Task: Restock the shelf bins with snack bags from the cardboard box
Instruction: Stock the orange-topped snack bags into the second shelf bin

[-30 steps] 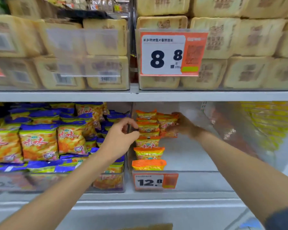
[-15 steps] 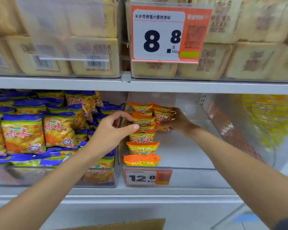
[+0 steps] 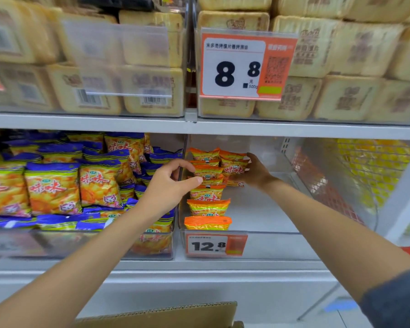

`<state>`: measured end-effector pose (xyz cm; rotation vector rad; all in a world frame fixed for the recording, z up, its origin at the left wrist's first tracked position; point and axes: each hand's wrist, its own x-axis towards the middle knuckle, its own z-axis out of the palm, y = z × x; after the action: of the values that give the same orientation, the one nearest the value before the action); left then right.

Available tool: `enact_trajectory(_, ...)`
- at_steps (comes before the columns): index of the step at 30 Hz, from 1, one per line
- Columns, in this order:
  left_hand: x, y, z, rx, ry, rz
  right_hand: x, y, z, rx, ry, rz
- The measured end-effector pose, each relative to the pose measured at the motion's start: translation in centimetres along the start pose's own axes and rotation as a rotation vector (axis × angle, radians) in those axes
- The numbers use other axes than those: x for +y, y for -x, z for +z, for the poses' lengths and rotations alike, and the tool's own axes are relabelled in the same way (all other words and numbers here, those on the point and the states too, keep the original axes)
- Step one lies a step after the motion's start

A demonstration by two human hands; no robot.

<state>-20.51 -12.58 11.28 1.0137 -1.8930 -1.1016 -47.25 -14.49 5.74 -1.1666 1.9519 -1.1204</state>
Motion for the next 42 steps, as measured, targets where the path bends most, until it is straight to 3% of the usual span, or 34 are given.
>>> enact_trajectory(5, 0.6, 0.5, -0.2, 0.071, -0.082, 0.016, -2.6, 3.9, -1.2, 0.109, 0.202, 0.022)
enact_trajectory(9, 1.4, 3.0, -0.2, 0.147, -0.15, 0.087, -5.0, 12.2, -1.1, 0.261, 0.235, -0.33)
enact_trajectory(13, 1.1, 7.9, -0.7, 0.136, -0.139, 0.13, -5.7, 21.1, 1.1, 0.185, 0.245, -0.512)
enact_trajectory(16, -1.3, 12.5, -1.3, 0.055, -0.094, 0.055, -4.0, 26.1, 4.3, 0.052, 0.252, -0.45)
enact_trajectory(22, -11.2, 20.7, -4.0, -0.183, -0.199, -0.27, 4.8, 29.3, 12.5, -0.396, 0.371, -0.159)
enact_trajectory(27, -17.0, 23.8, -5.4, -0.196, -0.234, -0.467, 11.9, 27.6, 18.8, -0.675, 0.588, 0.001)
enact_trajectory(33, -19.4, 25.0, -4.7, -0.277, -0.203, -0.589, 18.2, 26.6, 26.5, -0.703, 0.716, 0.059)
enact_trajectory(38, -20.3, 26.1, -5.5, -0.305, -0.197, -0.649, 21.1, 28.2, 30.2, -0.544, 0.872, -0.142)
enact_trajectory(42, -19.6, 26.4, -5.9, -0.252, -0.208, -0.702, 20.0, 29.6, 29.7, -0.53, 0.644, -0.173)
